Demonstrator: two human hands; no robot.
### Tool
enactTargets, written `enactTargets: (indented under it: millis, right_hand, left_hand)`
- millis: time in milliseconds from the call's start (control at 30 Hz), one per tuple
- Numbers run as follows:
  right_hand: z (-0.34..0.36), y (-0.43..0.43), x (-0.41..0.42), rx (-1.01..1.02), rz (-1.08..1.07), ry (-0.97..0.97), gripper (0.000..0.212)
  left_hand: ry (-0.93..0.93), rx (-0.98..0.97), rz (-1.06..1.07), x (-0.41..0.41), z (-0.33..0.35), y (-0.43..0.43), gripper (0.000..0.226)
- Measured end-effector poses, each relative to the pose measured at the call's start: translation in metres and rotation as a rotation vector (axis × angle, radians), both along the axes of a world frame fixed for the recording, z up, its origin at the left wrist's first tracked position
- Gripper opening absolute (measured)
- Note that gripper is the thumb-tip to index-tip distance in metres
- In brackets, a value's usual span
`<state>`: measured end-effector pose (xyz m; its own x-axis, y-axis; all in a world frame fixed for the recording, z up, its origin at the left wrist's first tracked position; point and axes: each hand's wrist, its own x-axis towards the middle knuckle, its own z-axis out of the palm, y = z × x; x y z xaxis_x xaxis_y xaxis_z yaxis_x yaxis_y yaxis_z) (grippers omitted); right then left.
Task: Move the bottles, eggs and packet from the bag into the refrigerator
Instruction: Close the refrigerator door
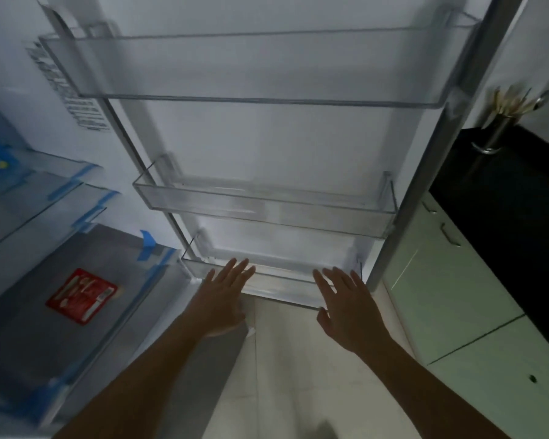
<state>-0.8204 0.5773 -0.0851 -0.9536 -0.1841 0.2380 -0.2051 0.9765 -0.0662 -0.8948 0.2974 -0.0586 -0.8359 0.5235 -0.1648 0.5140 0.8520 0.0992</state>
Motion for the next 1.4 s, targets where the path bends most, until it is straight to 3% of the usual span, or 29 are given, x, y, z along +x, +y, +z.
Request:
enactTargets:
  millis: [200,433,633,833,967,1067,1200,1300,1400]
  right_hand:
    - [-0.009,-0.035,0.05,0.006,-0.02,-0.021,0.079]
    - [-0.008,-0.105,0.101,-0.02,-0.09,0.007,0.086]
    - [0.013,-0.122,0.17,-0.152,-0.079,0.136,0.069]
    - [0.05,-0.103,0.227,-0.205,-0.255,0.231,0.053]
    - [0.072,-0.097,0.234,-0.252,-0.295,0.283,0.059]
    - [0.087,-0.108,0.233,-0.285,-0.215,0.328,0.063]
    - [0.1,-0.118,0.237,-0.397,-0.163,0.426,0.047]
    - [0.108,-0.12,0.231,-0.451,-0.034,0.407,0.049]
    - [0.112,-0.126,0.219,-0.427,0.171,0.364,0.063]
  left_hand:
    - [0.052,-0.119,0.078,0.035,0.012,-0.013,0.084]
    - [0.067,0.115,-0.088,0.121,-0.002,-0.014,0.089]
    - [0.021,0.162,-0.109,0.171,-0.001,-0.031,0.082]
    - [0.003,0.154,-0.163,0.207,-0.017,-0.043,0.088]
    - [0.046,0.189,-0.088,0.223,-0.021,-0.062,0.093]
    - [0.098,0.105,-0.011,0.233,-0.017,-0.075,0.086]
    - [0.082,0.087,0.133,0.251,-0.01,-0.093,0.08]
    - [0.039,0.148,0.279,0.266,0.003,-0.104,0.08]
    - [0.077,0.265,0.433,0.283,0.024,-0.109,0.079]
